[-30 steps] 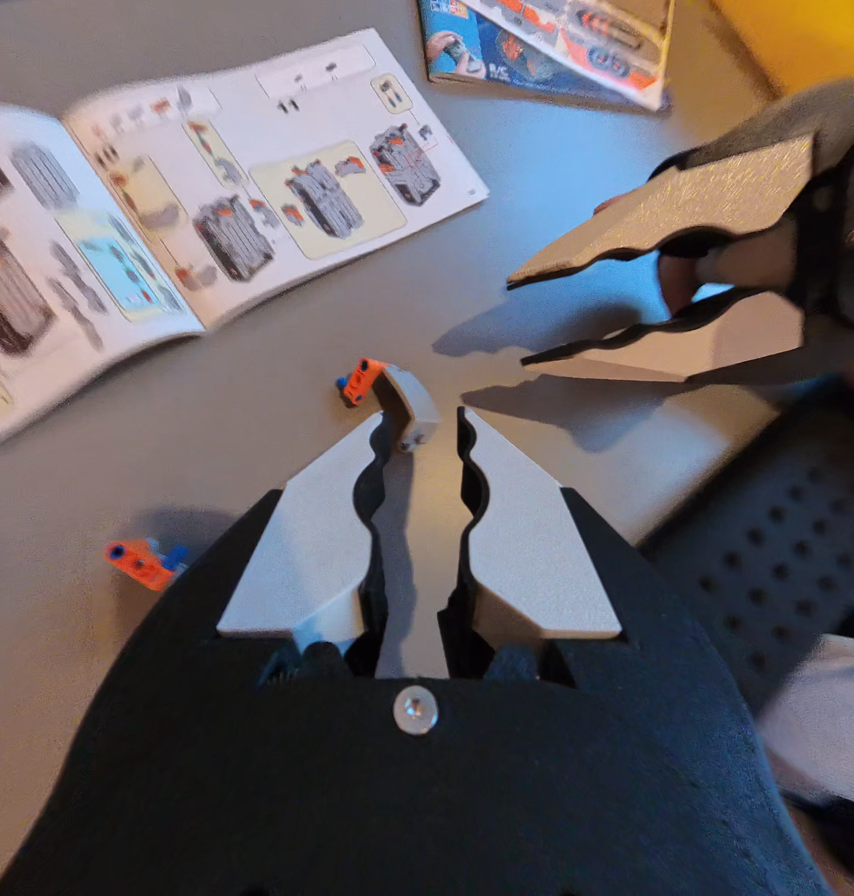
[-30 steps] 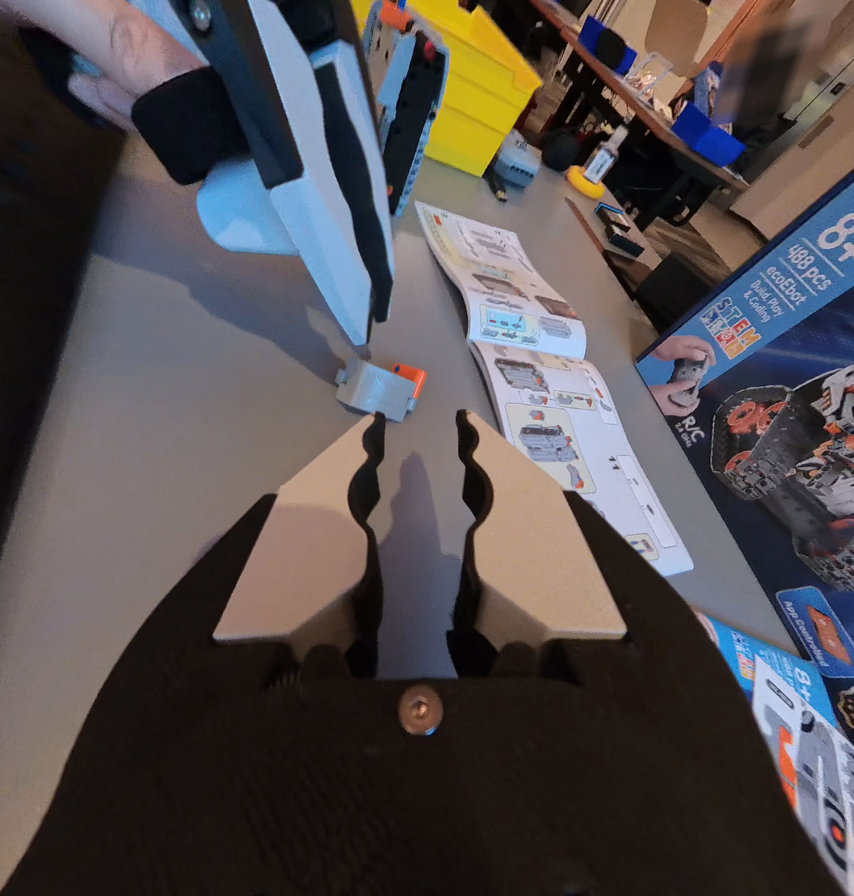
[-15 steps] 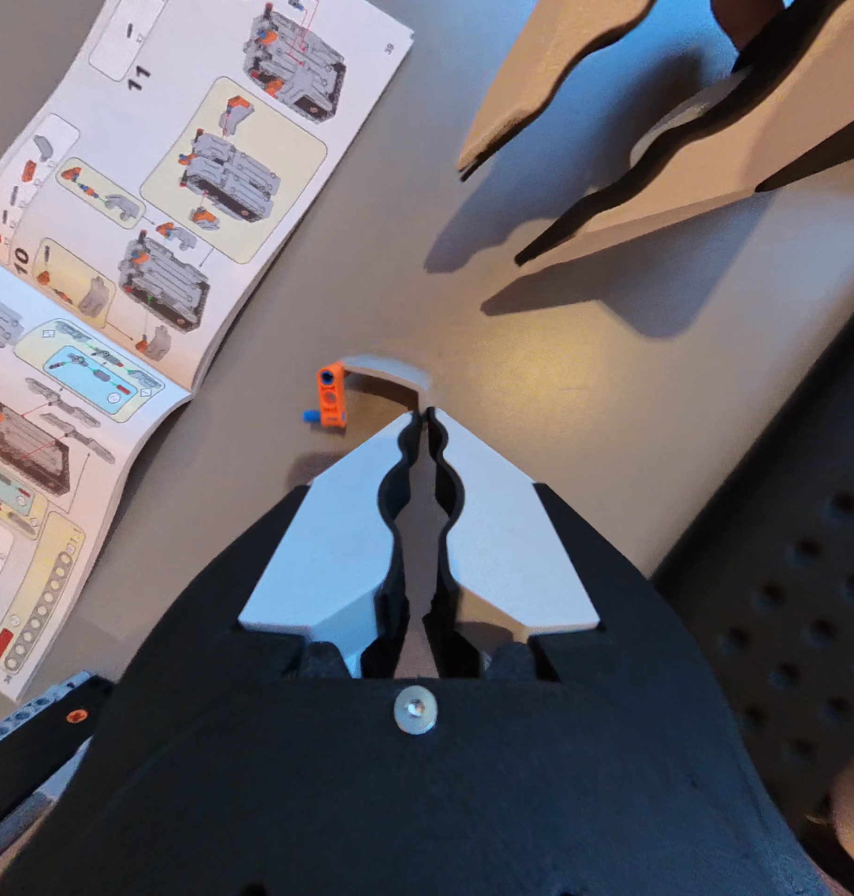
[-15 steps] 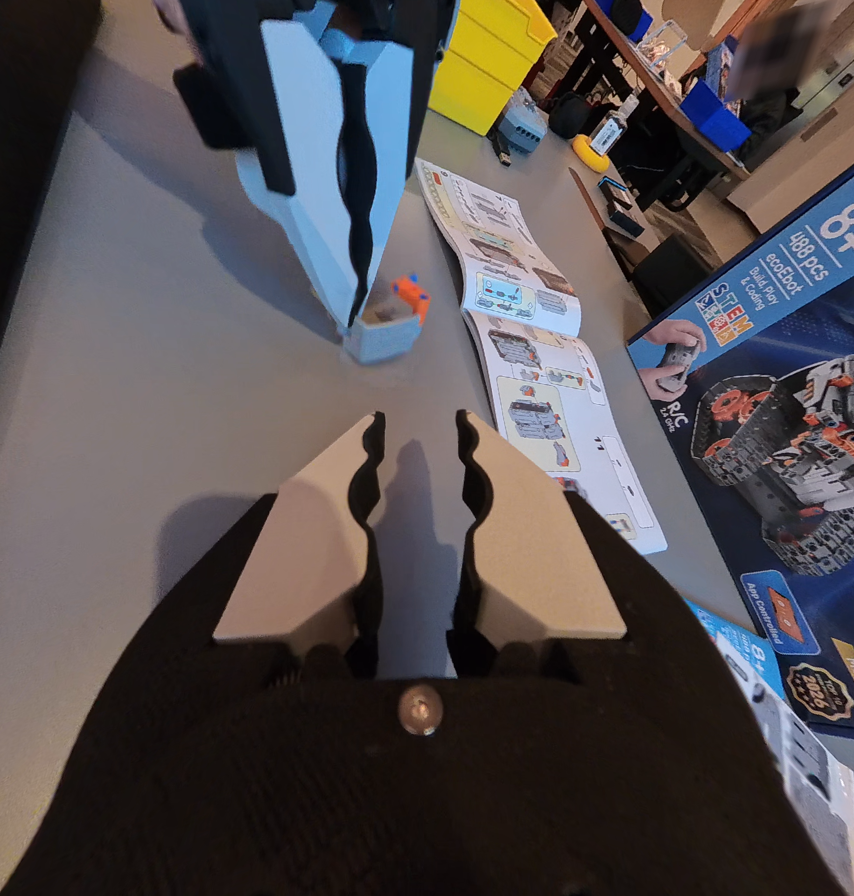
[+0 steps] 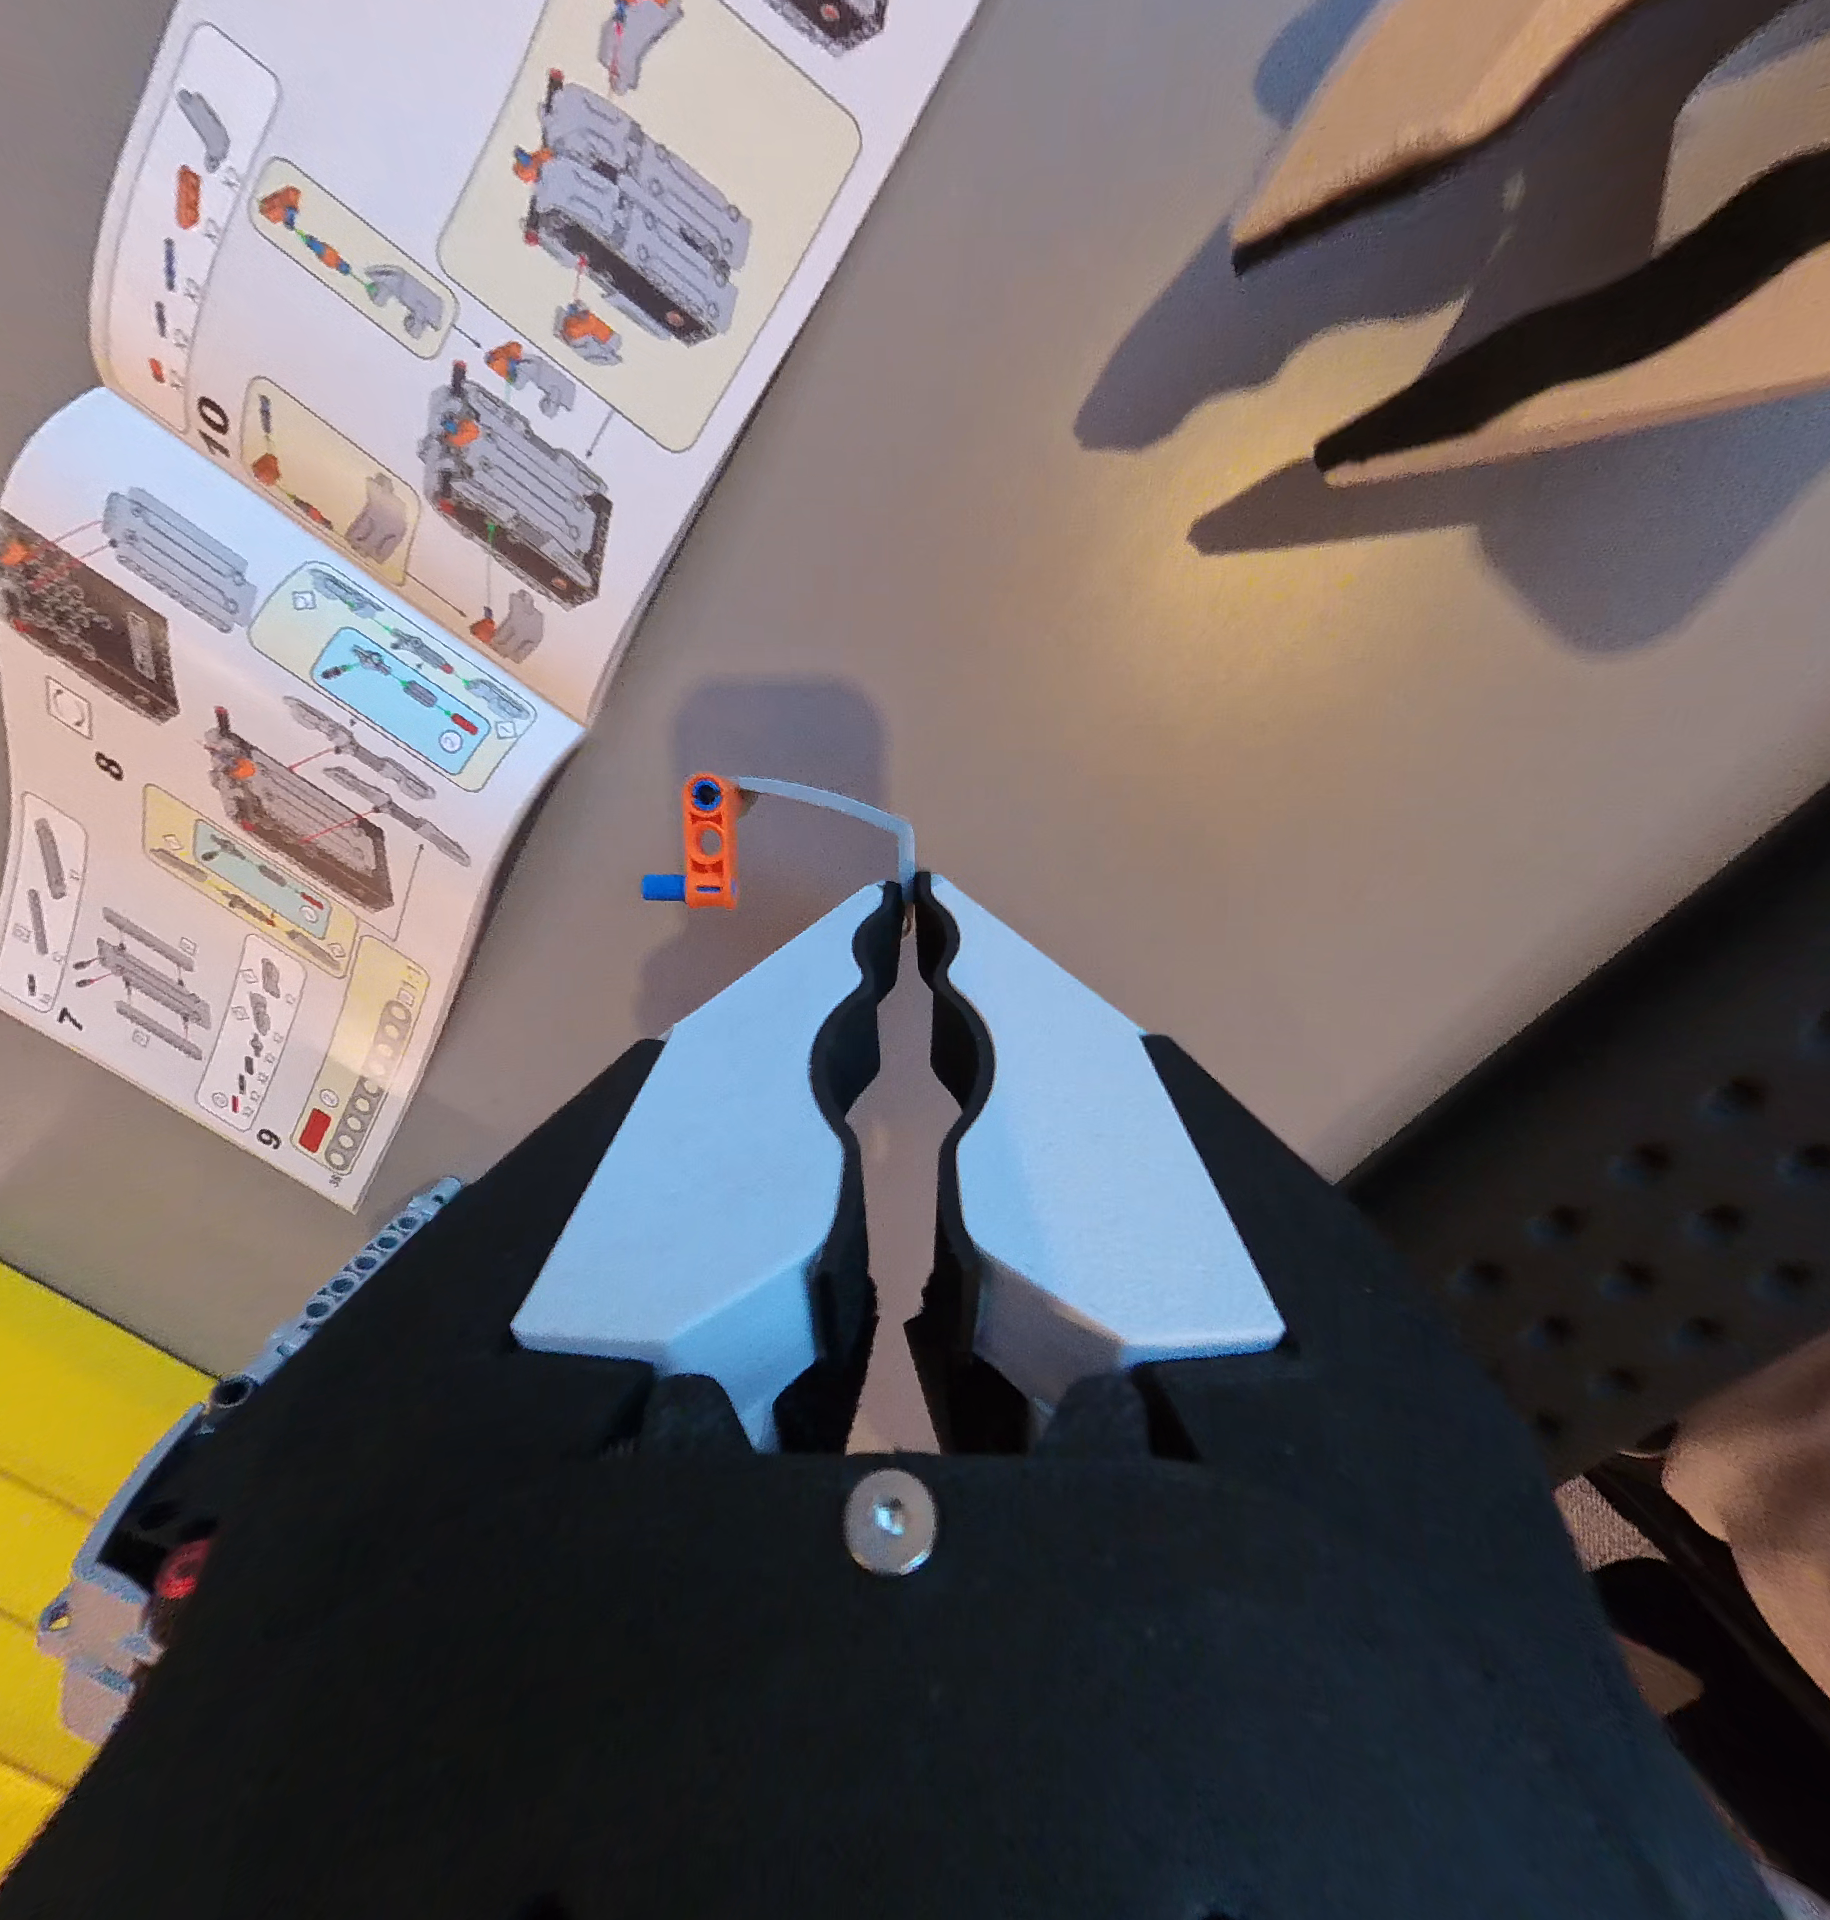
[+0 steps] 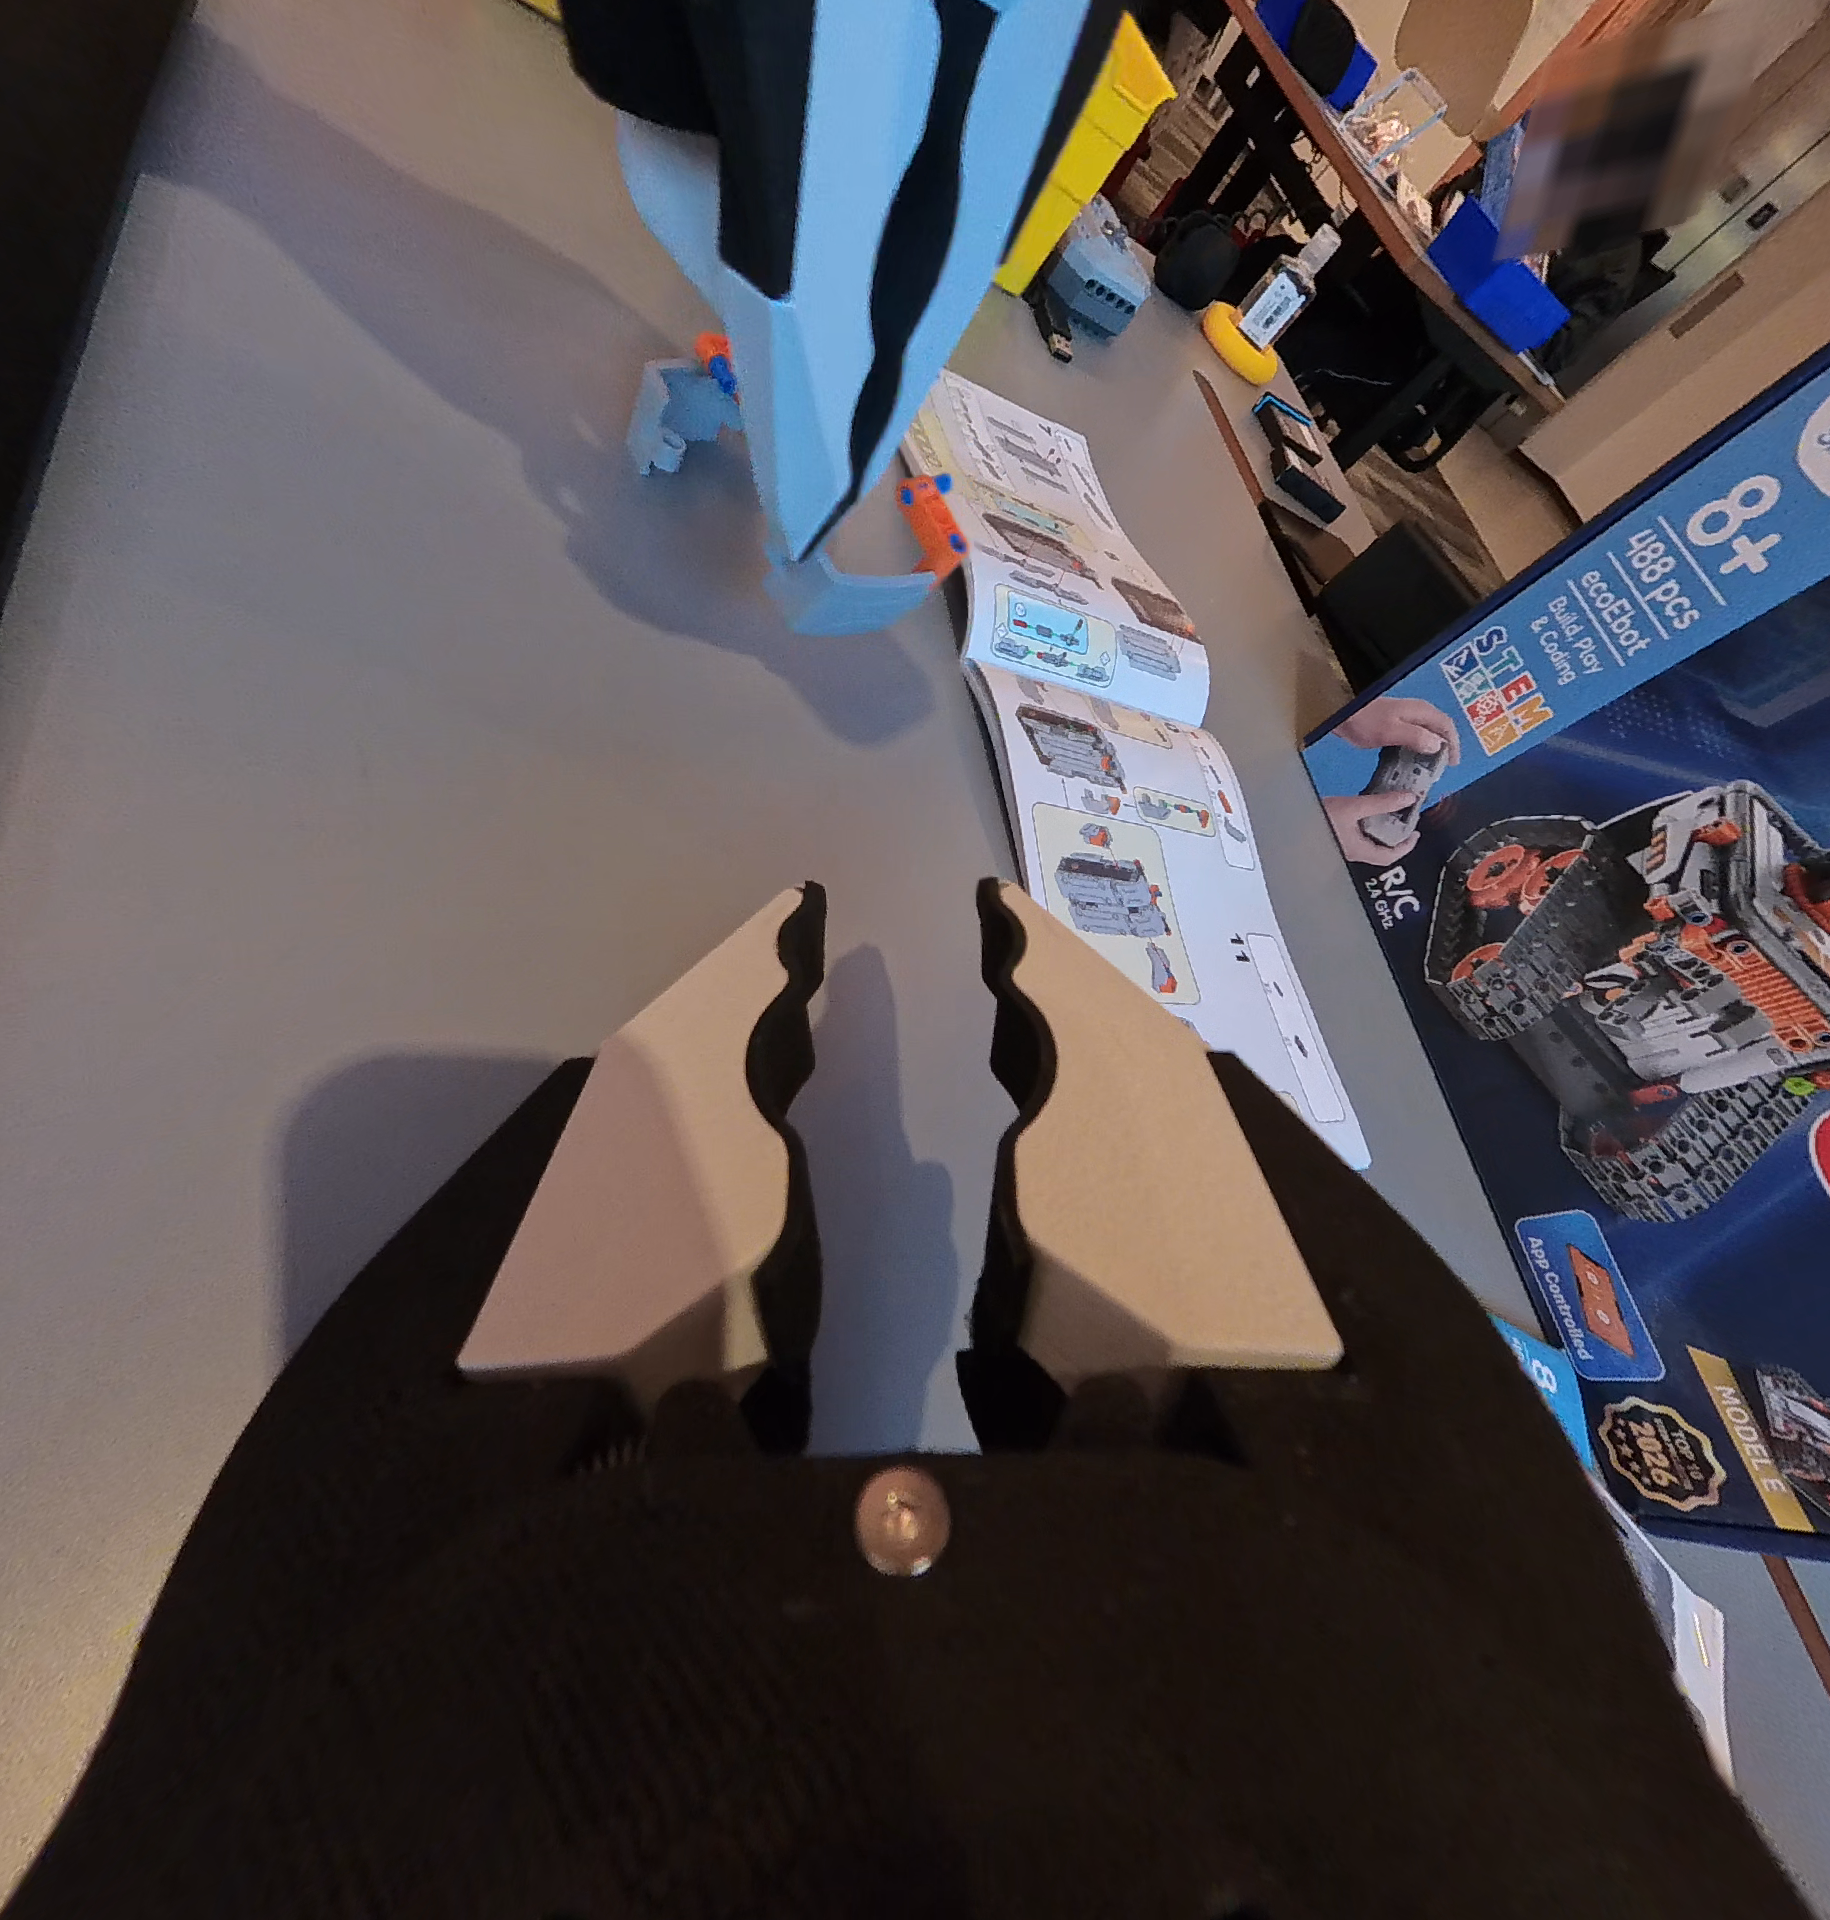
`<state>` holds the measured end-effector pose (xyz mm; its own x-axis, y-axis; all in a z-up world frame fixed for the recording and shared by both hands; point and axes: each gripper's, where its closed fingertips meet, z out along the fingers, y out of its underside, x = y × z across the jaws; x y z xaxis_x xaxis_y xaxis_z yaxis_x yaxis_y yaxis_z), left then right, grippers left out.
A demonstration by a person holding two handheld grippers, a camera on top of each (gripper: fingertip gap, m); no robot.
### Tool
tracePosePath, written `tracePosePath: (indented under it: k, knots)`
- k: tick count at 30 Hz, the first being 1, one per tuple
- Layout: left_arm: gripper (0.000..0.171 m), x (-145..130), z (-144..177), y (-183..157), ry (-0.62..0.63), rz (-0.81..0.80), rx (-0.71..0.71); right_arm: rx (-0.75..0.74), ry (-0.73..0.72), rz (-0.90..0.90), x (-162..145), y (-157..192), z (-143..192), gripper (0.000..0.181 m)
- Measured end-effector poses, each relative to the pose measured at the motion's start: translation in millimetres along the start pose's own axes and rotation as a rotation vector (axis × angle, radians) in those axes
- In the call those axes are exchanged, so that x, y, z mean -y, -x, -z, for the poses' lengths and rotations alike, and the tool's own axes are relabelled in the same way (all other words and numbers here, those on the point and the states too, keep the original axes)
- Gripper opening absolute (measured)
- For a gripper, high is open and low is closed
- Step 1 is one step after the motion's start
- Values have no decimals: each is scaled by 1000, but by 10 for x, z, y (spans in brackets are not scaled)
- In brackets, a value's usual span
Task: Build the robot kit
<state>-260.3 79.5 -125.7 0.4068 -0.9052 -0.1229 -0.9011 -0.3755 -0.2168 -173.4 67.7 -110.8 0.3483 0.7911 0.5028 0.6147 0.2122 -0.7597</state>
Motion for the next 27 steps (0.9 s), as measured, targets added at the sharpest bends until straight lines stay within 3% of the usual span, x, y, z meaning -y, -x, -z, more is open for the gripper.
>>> tracePosePath:
  k: [7,21,24,27]
  knots:
    - [1,-85,94,-125,-47,-20,-19,2,16,-64,-28,-46,-7,29]
    - [1,-128,480,-205,-188,-39,78,4,21,-250,-129,-133,-55,29]
    - [1,-48,593,-284,-254,-91,118,11,-64,-493,64,-207,-42,29]
    - [1,54,674,-321,-316,-167,178,172,-293,-884,527,-199,22,37]
